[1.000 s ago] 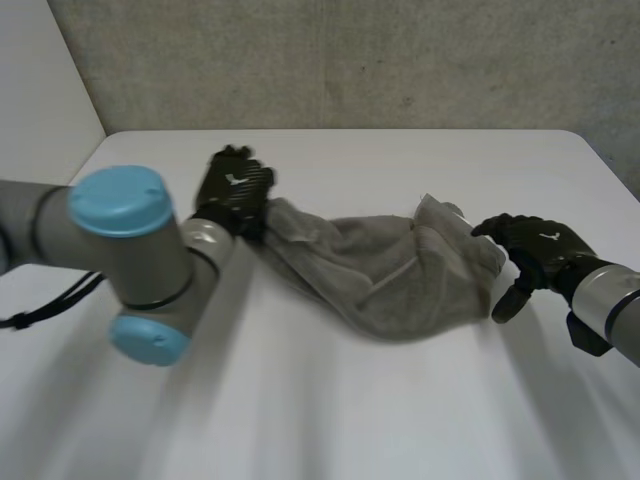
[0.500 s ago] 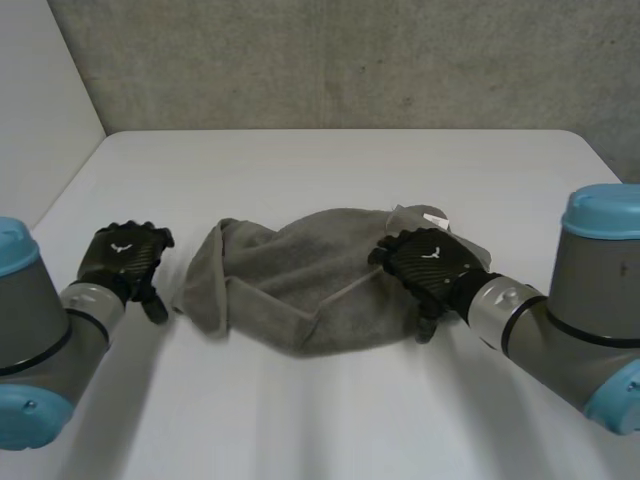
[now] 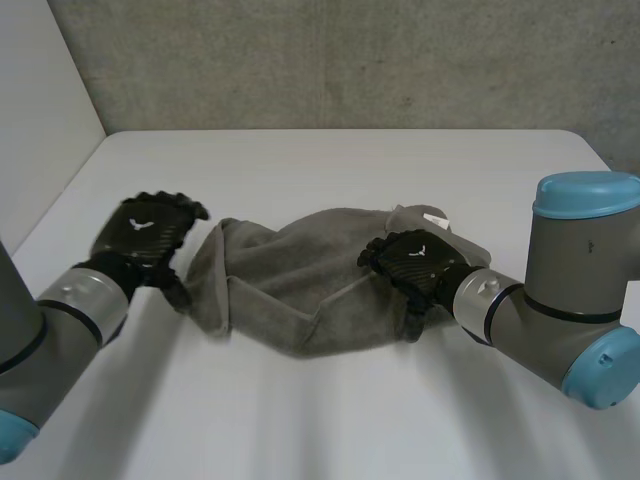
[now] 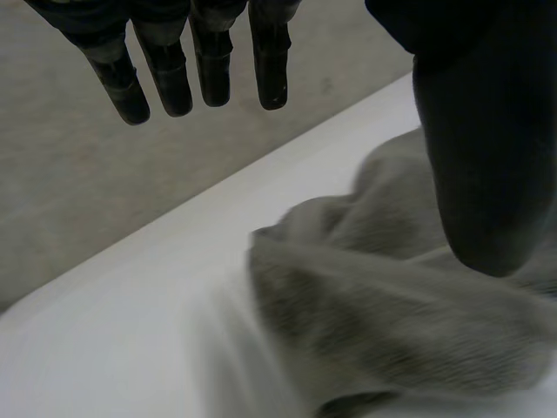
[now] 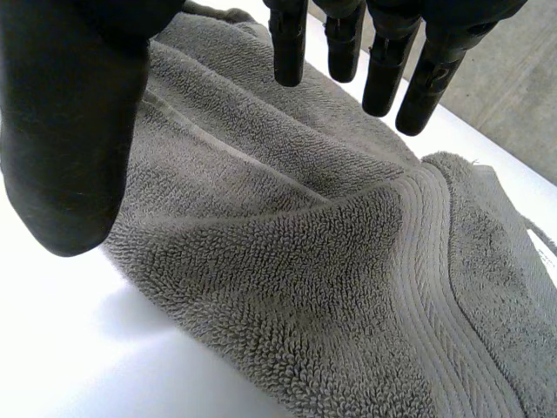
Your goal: Fold the towel.
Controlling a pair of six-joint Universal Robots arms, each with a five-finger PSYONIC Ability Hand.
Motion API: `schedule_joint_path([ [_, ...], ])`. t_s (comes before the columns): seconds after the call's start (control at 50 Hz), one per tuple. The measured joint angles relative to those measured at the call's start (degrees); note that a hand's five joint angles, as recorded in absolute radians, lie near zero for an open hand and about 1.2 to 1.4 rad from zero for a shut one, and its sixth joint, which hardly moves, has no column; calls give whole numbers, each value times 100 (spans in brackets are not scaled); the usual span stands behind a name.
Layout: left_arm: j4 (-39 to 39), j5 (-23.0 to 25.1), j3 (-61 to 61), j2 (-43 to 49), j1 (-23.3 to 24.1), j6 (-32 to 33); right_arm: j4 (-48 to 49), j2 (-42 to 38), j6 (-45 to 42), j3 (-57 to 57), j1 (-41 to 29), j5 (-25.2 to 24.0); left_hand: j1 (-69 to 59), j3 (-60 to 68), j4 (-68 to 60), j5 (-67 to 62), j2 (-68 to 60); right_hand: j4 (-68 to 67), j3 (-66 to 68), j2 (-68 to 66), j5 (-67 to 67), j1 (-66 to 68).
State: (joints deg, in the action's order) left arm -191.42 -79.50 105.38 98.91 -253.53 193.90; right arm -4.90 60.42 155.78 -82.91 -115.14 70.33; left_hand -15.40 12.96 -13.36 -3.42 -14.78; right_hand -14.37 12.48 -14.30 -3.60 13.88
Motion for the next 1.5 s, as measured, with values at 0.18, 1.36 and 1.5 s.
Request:
schedule_joint_path([
  [0.18,516,145,-743,869,681,45,5,5,0,-63,18,15,0,0,0,-14,-1,0,0,-1,0,0],
  [1.36,2034,-580,-1564,1807,542,1779,15,-92,-52,-138,74,28,-3248,0,0,-3454,-3308,0,0,-1,0,0],
  [1.5,1825,-594,-1562,1957,577,1766,15,-92,-57,-118,71,-12,-3006,0,0,-3206,-3073,0,0,-1,0,0],
])
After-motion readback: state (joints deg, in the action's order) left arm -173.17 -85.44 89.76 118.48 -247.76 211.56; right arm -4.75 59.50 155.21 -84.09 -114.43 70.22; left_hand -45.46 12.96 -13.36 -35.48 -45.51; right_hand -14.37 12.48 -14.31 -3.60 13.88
